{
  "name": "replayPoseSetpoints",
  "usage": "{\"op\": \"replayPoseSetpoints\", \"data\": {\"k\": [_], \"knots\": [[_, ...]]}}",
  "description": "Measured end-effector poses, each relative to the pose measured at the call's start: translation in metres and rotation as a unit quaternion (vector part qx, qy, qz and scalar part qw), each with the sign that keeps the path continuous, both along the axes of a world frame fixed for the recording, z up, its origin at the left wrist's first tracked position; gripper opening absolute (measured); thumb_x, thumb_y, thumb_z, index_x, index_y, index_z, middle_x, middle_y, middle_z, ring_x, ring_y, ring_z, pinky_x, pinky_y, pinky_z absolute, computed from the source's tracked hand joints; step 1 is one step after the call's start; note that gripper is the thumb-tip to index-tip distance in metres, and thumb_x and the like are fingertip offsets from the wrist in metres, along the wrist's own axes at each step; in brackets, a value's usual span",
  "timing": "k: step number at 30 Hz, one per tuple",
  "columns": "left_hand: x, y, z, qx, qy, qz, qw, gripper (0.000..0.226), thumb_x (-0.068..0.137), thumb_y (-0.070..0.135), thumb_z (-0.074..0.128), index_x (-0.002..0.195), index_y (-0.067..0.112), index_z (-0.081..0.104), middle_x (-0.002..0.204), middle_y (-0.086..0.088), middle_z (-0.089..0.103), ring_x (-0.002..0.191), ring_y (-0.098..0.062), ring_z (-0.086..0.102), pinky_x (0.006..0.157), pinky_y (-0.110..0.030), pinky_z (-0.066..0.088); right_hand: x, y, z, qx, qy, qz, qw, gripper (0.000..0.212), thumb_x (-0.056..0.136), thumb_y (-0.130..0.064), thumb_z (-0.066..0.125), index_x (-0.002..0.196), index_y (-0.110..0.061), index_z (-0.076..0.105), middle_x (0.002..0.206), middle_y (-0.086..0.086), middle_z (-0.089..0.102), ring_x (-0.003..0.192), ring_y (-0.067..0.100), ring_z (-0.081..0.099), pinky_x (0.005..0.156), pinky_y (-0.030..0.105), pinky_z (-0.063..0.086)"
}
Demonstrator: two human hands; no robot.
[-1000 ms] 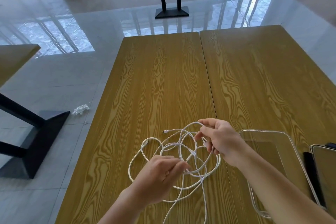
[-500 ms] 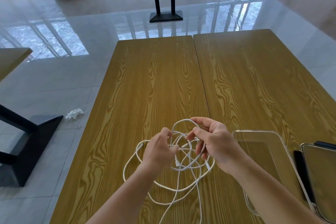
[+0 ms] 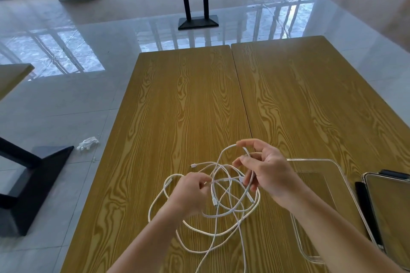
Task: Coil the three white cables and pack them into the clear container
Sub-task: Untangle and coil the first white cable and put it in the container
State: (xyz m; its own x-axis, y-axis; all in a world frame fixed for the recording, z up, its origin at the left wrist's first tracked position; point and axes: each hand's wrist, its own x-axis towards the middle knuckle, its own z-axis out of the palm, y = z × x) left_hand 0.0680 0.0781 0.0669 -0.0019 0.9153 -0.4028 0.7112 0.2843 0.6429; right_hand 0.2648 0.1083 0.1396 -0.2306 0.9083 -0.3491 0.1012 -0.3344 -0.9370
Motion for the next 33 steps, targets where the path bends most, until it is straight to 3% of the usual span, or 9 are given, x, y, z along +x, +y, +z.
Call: {"op": "replayPoseSetpoints", "data": {"k": [3,5,8,11,14,18,26,30,33], "knots": [[-0.010,0.000,0.011,0.040,-0.029,0.041,0.998,0.022,0.100,0.015,0.051,0.115,0.018,0.067,0.089,0.002,0.065,0.068,-0.007,0.067,0.056,-0.018,0.051,0.009,0.002,0.000,-0.006,0.010,-0.005,1.000,0.018,0.101,-0.005,0.050,0.102,-0.008,0.068,0.094,0.015,0.075,0.052,0.023,0.062,0.042,0.030,0.051],[-0.016,0.001,0.015,0.062,-0.065,0.080,0.993,0.018,0.101,0.013,0.051,0.108,0.020,0.065,0.085,-0.001,0.067,0.056,0.000,0.064,0.050,-0.015,0.046,0.014,0.004,0.001,-0.027,0.059,-0.010,0.998,0.031,0.102,-0.002,0.040,0.099,-0.005,0.070,0.096,0.016,0.075,0.054,0.024,0.062,0.044,0.031,0.052],[-0.020,0.004,0.019,0.085,-0.119,0.136,0.980,0.014,0.100,0.012,0.053,0.103,0.020,0.064,0.090,-0.004,0.068,0.065,-0.009,0.071,0.055,-0.020,0.055,0.022,0.005,0.002,-0.039,0.090,0.007,0.995,0.043,0.091,0.015,0.033,0.104,-0.003,0.070,0.100,0.015,0.075,0.060,0.027,0.066,0.048,0.033,0.055],[-0.019,0.006,0.023,0.090,-0.173,0.177,0.965,0.014,0.100,0.011,0.053,0.101,0.020,0.064,0.093,-0.006,0.066,0.070,-0.019,0.074,0.061,-0.029,0.060,0.025,0.007,0.000,0.016,-0.015,0.031,0.999,0.046,0.088,0.020,0.040,0.101,-0.012,0.071,0.099,0.007,0.076,0.067,0.023,0.068,0.055,0.030,0.057],[-0.015,0.008,0.029,0.089,-0.220,0.199,0.951,0.018,0.100,0.007,0.051,0.099,0.019,0.064,0.094,-0.010,0.067,0.072,-0.020,0.073,0.063,-0.033,0.061,0.023,0.007,-0.002,0.086,-0.113,0.055,0.988,0.031,0.091,0.007,0.060,0.098,-0.022,0.071,0.096,-0.001,0.077,0.069,0.017,0.067,0.059,0.027,0.059],[-0.008,0.011,0.037,0.077,-0.277,0.213,0.934,0.017,0.100,0.006,0.050,0.100,0.015,0.065,0.094,-0.010,0.069,0.074,-0.022,0.072,0.062,-0.034,0.060,0.017,0.007,0.001,0.108,-0.114,0.079,0.984,0.013,0.088,-0.010,0.072,0.096,-0.020,0.072,0.089,0.000,0.077,0.074,0.029,0.071,0.076,0.045,0.062],[0.007,0.017,0.042,0.089,-0.249,0.213,0.941,0.015,0.099,0.012,0.055,0.101,0.023,0.065,0.097,-0.002,0.071,0.075,-0.015,0.072,0.061,-0.032,0.060,-0.002,-0.001,0.014,0.038,0.015,0.072,0.997,0.008,0.087,0.007,0.068,0.087,0.000,0.064,0.089,0.020,0.075,0.066,0.023,0.067,0.060,0.032,0.056],[0.007,0.015,0.042,0.191,-0.055,0.175,0.964,0.009,0.094,0.028,0.062,0.103,0.027,0.061,0.100,0.012,0.065,0.093,-0.002,0.060,0.077,-0.020,0.046,-0.008,-0.003,0.016,0.045,0.014,0.057,0.997,0.011,0.085,0.010,0.069,0.084,0.001,0.062,0.088,0.024,0.073,0.069,0.026,0.071,0.061,0.033,0.061],[0.011,0.008,0.055,0.190,-0.132,0.173,0.957,0.016,0.094,0.035,0.062,0.088,0.022,0.070,0.079,0.011,0.069,0.074,-0.002,0.063,0.068,-0.018,0.048,-0.008,-0.003,0.014,0.058,-0.001,0.059,0.997,0.011,0.085,0.007,0.071,0.085,0.000,0.063,0.086,0.021,0.074,0.072,0.029,0.072,0.068,0.040,0.063]]}}
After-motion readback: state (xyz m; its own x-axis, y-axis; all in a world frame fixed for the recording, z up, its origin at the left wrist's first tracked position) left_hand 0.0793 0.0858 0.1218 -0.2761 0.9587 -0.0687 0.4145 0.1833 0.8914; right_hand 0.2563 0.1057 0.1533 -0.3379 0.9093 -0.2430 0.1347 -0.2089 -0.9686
